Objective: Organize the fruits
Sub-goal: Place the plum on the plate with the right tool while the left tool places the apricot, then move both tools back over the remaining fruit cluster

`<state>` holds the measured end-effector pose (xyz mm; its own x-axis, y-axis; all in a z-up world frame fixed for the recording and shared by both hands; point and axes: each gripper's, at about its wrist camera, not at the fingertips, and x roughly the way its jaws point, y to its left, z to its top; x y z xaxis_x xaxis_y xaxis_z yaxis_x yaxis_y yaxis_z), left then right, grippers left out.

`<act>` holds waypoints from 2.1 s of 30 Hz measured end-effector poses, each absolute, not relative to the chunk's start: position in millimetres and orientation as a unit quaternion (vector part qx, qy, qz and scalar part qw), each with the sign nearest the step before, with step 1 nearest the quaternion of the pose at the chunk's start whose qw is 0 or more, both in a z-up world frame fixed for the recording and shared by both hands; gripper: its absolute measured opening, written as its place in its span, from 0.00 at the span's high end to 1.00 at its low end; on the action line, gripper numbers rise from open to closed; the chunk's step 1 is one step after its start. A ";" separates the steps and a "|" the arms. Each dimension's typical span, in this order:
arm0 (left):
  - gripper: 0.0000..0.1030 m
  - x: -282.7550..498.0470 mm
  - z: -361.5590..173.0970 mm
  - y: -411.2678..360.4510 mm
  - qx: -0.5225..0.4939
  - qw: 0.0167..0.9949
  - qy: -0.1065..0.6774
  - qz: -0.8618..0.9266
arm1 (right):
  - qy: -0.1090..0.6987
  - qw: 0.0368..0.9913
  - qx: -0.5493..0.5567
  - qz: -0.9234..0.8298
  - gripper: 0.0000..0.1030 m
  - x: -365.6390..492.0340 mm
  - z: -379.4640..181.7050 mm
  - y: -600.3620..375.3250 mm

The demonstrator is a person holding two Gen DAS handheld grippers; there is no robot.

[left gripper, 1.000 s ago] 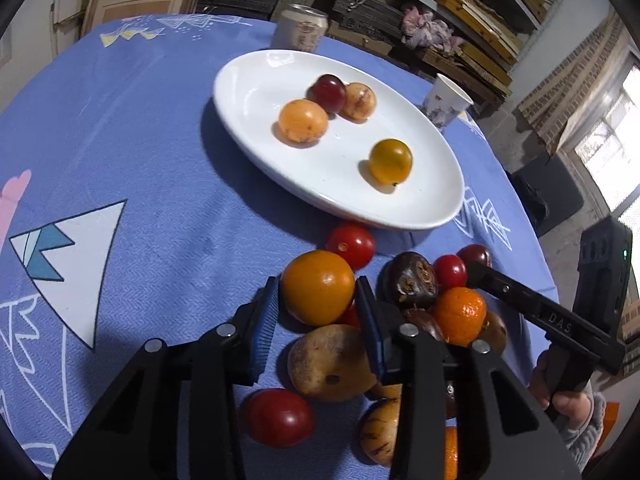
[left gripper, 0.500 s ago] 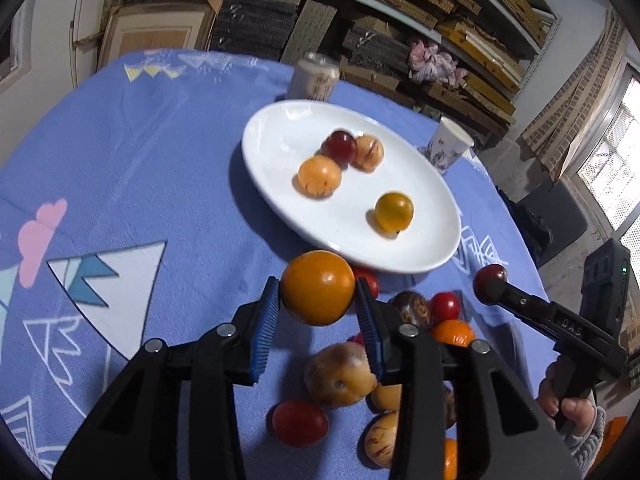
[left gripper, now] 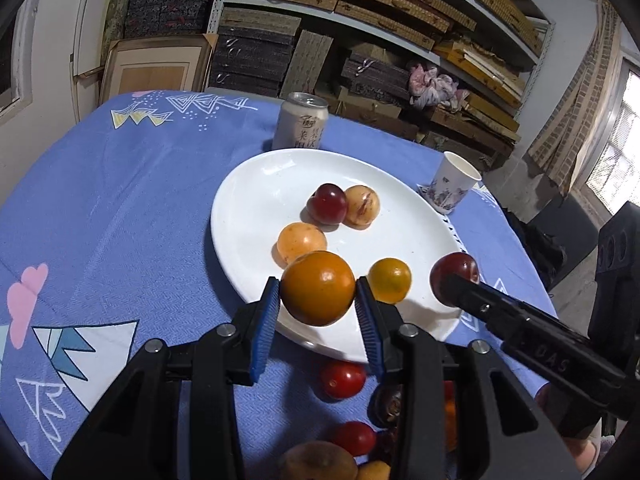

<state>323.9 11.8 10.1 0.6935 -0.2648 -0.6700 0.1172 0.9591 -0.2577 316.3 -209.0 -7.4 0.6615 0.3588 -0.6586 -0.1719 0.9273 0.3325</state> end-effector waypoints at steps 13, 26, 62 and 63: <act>0.61 336.2 -0.4 14.2 -0.098 0.907 0.400 -0.091 | 0.377 0.909 0.109 0.138 0.54 316.9 -3.3 -212.9; 0.24 315.1 20.9 36.3 -0.124 0.917 0.371 -0.076 | 0.370 0.909 0.121 0.150 0.44 296.2 7.0 -222.1; 0.13 199.6 -26.5 43.3 0.033 0.900 0.432 -0.046 | 0.401 0.889 0.184 0.124 0.08 202.8 -18.2 -272.2; 0.13 200.7 -26.2 45.5 0.027 0.899 0.434 -0.047 | 0.403 0.889 0.180 0.124 0.08 203.2 -19.1 -270.7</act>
<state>200.7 45.5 -26.2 0.6194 -0.0611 -0.7827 0.1074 0.9942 0.0074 203.2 -270.7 -19.1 0.6444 0.3659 -0.6715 -0.0749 0.9041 0.4207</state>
